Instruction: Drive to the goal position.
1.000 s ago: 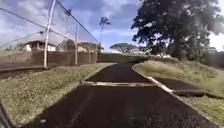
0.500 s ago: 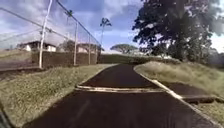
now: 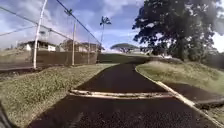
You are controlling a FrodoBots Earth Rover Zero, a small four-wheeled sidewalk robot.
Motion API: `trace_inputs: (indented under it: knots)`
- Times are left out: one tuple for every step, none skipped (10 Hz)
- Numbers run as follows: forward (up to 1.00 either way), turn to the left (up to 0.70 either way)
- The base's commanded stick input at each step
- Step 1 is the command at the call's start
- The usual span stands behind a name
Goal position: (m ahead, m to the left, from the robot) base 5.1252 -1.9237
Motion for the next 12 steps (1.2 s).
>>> trace_inputs:
  knots:
    - [0.7,0.0]
    - [0.7,0.0]
    - [0.7,0.0]
    - [0.7,-0.02]
    - [0.7,-0.34]
    - [0.7,-0.33]
    - [0.7,-0.05]
    - [0.7,0.0]
    - [0.7,0.0]
    - [0.7,0.0]
    - [0.7,0.0]
    - [0.7,0.0]
